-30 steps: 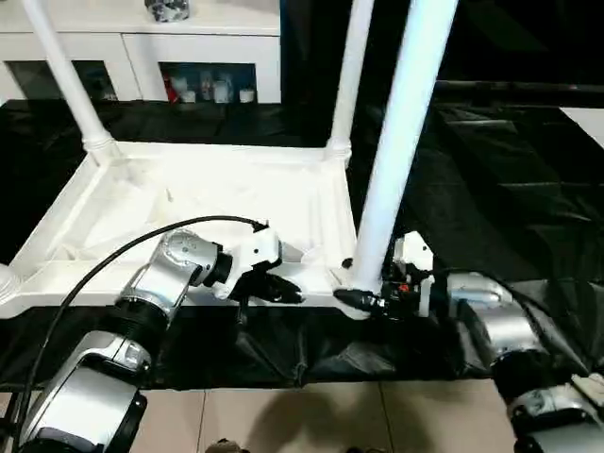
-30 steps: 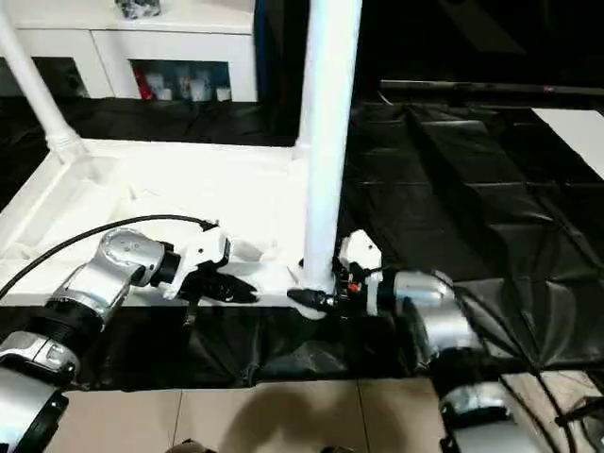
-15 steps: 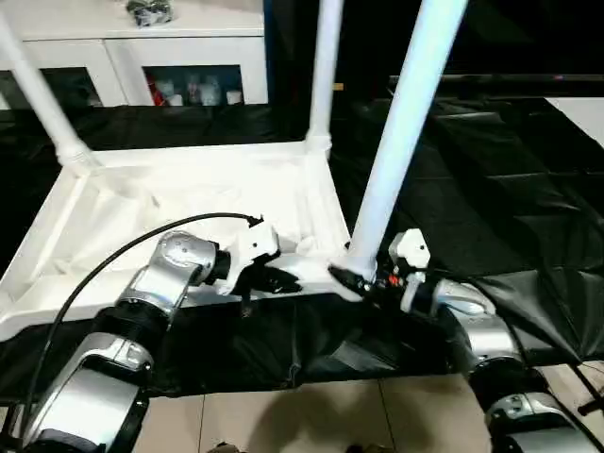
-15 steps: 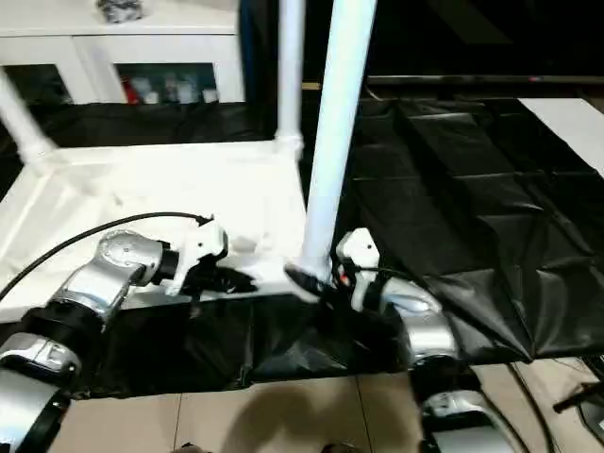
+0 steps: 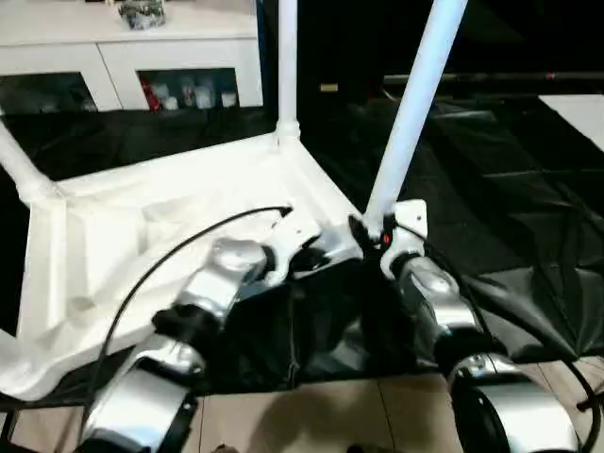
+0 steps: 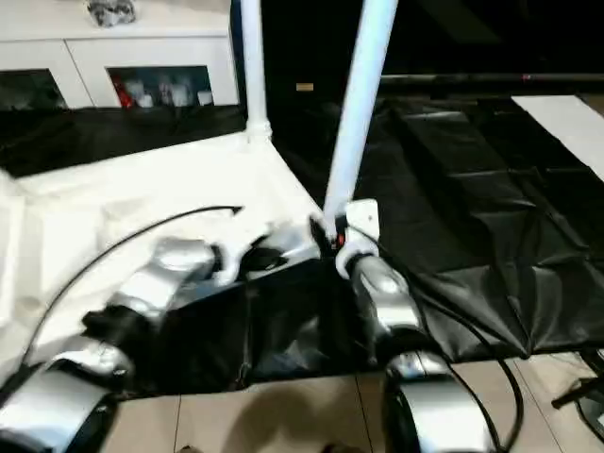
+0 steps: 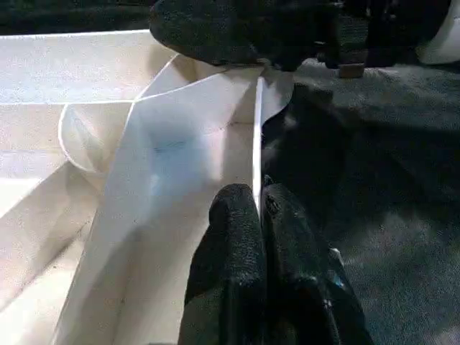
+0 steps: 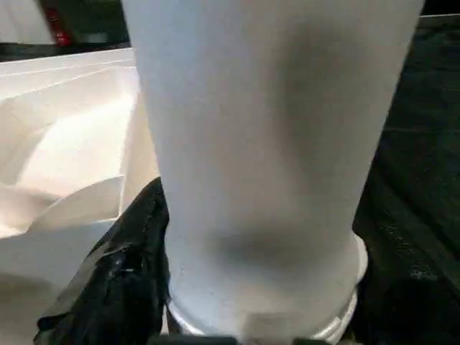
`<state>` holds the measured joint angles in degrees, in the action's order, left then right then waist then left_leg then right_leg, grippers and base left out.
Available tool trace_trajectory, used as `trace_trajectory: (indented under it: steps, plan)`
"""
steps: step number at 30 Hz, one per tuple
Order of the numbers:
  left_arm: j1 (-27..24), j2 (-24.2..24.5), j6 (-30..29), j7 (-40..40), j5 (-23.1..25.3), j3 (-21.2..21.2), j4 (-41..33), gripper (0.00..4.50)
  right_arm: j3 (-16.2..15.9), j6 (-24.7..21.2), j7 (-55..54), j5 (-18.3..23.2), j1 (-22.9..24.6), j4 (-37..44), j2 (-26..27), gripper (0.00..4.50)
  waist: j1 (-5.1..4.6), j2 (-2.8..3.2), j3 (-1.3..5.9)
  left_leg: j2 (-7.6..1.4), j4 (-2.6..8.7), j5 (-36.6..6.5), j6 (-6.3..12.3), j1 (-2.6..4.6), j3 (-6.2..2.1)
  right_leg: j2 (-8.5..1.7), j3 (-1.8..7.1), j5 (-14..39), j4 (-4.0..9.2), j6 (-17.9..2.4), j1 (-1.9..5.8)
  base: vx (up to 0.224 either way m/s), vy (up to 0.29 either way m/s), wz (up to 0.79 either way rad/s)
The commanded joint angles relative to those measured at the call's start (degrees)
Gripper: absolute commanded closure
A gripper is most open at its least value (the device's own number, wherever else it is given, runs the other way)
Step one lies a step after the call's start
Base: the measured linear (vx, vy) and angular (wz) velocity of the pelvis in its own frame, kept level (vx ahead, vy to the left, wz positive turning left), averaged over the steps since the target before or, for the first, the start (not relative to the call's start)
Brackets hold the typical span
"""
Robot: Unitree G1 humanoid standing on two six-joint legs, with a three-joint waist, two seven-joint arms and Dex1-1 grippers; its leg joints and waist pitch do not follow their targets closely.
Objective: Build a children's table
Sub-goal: Rotate leg to tighten
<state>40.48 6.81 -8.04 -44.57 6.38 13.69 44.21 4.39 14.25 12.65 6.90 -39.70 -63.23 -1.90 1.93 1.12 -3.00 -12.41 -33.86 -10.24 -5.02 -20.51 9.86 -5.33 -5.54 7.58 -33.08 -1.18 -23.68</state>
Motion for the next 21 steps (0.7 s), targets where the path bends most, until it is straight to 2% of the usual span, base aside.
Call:
trace_trajectory:
  steps: [1,5,10,11,13,15,19,20,21]
  plan:
    - [2.18,-2.38,1.46,2.38,-1.52,-0.13,-1.25,4.50,-1.34,-2.03,0.05,-1.07,0.72,-3.61,3.61,1.74,-0.21,0.12,3.75,-0.01,4.27,-20.60,2.22,0.31,0.06,-2.47,1.60,27.88,5.02,-8.39,2.55,0.000,0.000,0.00]
    - [1.38,-2.12,0.54,2.24,-1.15,-0.16,-2.73,4.50,-0.71,-1.08,-1.92,-1.37,-0.52,-5.29,4.32,1.74,-0.36,0.14,3.65,0.04,4.27,-21.96,2.13,0.48,0.03,-2.45,1.46,29.56,5.30,-7.79,2.31,0.000,0.000,0.00]
    - [1.11,-2.00,0.63,2.61,-0.71,-0.49,-2.76,4.50,0.15,0.46,-1.99,-1.20,-1.87,-6.12,4.63,1.74,-0.38,0.04,3.68,0.03,4.32,-21.83,2.38,0.36,0.04,-2.49,1.55,29.26,5.24,-7.82,2.31,0.000,0.000,0.00]
    - [1.15,-1.87,0.77,2.37,-0.91,-0.56,-2.76,4.50,0.38,0.86,-1.96,-1.06,-2.29,-6.22,4.31,1.39,-0.40,0.00,3.67,0.05,4.31,-21.74,2.43,0.34,0.06,-2.46,1.56,29.25,5.23,-7.81,2.30,0.000,0.000,0.00]
    - [1.16,-1.68,1.25,1.97,-1.10,-0.56,-2.70,4.50,0.67,1.43,-1.72,-0.91,-2.65,-6.27,3.97,1.39,-0.41,0.08,3.71,0.00,4.33,-21.53,2.45,0.29,0.05,-2.48,1.58,28.81,5.16,-7.98,2.31,0.000,0.000,0.00]
    - [1.11,-1.26,1.74,1.47,-1.31,-0.68,-2.63,4.50,1.15,1.68,-1.01,-0.52,-3.04,-6.25,3.56,0.98,-0.39,0.04,3.78,-0.05,4.36,-21.09,2.55,0.20,0.08,-2.46,1.67,27.73,5.03,-8.28,2.37,0.000,0.000,0.00]
    - [0.82,0.13,3.31,-0.49,-1.71,-0.79,-2.61,4.50,1.80,3.15,1.32,-0.11,-3.33,-5.82,2.39,0.76,-0.33,0.00,3.91,-0.13,4.31,-19.71,2.94,0.00,0.21,-2.47,1.84,25.11,4.69,-9.42,2.42,0.000,0.000,0.00]
    - [0.72,0.46,3.81,-1.04,-1.77,-0.77,-2.61,4.50,2.00,3.48,2.00,0.04,-3.30,-5.63,2.08,0.76,-0.38,-0.17,3.89,-0.12,4.33,-19.55,3.11,-0.11,0.23,-2.47,1.83,24.92,4.70,-9.51,2.50,0.000,0.000,0.00]
    - [0.55,0.95,4.24,-1.66,-1.80,-0.72,-2.60,4.50,2.01,3.77,2.65,0.06,-3.11,-5.29,1.62,0.56,-0.39,-0.18,3.95,-0.20,4.32,-18.94,3.23,-0.21,0.23,-2.52,1.88,24.06,4.53,-9.87,2.58,0.000,0.000,0.00]
